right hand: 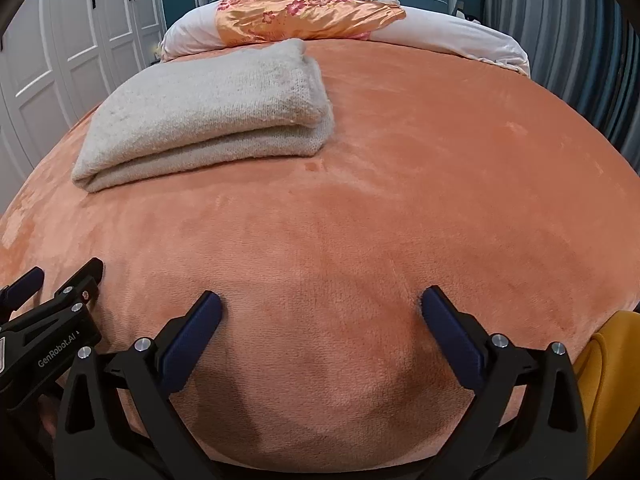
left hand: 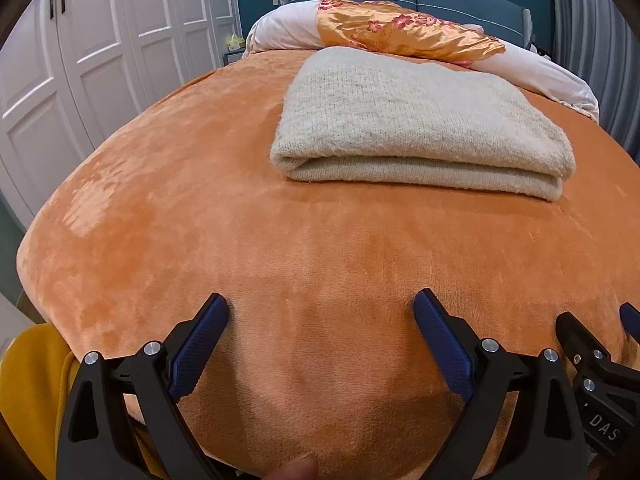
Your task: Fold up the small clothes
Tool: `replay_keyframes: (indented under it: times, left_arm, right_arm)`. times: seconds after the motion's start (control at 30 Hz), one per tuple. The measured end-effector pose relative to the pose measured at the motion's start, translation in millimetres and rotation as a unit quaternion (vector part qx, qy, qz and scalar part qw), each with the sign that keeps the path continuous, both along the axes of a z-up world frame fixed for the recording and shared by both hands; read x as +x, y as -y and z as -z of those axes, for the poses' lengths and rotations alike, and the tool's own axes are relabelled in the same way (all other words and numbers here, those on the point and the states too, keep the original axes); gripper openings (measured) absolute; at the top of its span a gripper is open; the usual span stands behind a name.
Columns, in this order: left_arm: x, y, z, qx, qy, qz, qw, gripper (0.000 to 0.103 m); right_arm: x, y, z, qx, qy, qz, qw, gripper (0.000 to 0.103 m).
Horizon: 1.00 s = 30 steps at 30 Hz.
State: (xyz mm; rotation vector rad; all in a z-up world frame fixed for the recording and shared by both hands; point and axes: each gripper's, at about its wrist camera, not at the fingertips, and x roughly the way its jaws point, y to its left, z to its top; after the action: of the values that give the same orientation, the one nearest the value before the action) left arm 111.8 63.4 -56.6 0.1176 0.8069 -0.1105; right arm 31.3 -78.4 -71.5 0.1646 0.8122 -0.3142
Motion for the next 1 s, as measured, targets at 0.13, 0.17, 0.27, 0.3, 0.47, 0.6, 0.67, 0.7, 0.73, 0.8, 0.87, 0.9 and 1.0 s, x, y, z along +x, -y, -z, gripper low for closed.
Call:
replay_keyframes:
  times: [0.13, 0.17, 0.27, 0.3, 0.47, 0.6, 0.67, 0.7, 0.73, 0.8, 0.87, 0.9, 1.0]
  left_arm:
    - [1, 0, 0, -0.001, 0.0, 0.0, 1.0, 0.093]
    - [1, 0, 0, -0.001, 0.0, -0.001, 1.0, 0.094]
    - [7, 4, -1, 0.014, -0.007, -0.005, 0.9999, 0.098]
    - [10, 6, -2, 0.018, -0.016, -0.005, 0.9997, 0.098]
    - [24, 9, -7, 0.017, -0.063, -0.014, 0.9977, 0.098]
    - [29, 9, -8, 0.019, -0.085, -0.014, 0.9961, 0.098]
    - [30, 9, -8, 0.019, -0.091, -0.014, 0.9956, 0.098]
    - [31, 10, -8, 0.019, -0.092, -0.014, 0.9954, 0.098]
    - [32, 10, -8, 0.02, -0.094, -0.015, 0.9952, 0.098]
    - [34, 10, -8, 0.019, -0.097, -0.016, 0.9949, 0.098]
    - [35, 9, -8, 0.02, -0.099, -0.016, 0.9947, 0.098]
    - [36, 10, -8, 0.021, -0.1, -0.015, 0.9947, 0.098]
    - [36, 8, -8, 0.023, -0.099, -0.012, 0.9947, 0.098]
  right_arm:
    - [1, -1, -1, -0.004, -0.003, 0.0, 1.0, 0.098]
    - [2, -2, -2, -0.006, -0.004, -0.002, 1.0, 0.098]
    - [11, -2, -6, -0.009, -0.019, -0.015, 1.0, 0.098]
    - [17, -1, -8, -0.006, -0.028, -0.02, 0.999, 0.098]
    - [34, 1, -12, 0.006, -0.067, -0.025, 0.997, 0.098]
    - [40, 2, -13, 0.008, -0.079, -0.021, 0.997, 0.098]
    - [43, 4, -14, 0.011, -0.087, -0.02, 0.996, 0.098]
    - [45, 4, -15, 0.012, -0.09, -0.02, 0.996, 0.098]
    - [46, 5, -15, 0.014, -0.094, -0.02, 0.995, 0.098]
    - [50, 7, -16, 0.018, -0.097, -0.019, 0.995, 0.098]
    - [53, 9, -15, 0.019, -0.098, -0.019, 0.995, 0.098]
    - [54, 9, -16, 0.018, -0.098, -0.02, 0.995, 0.098]
    - [57, 10, -16, 0.017, -0.098, -0.021, 0.995, 0.098]
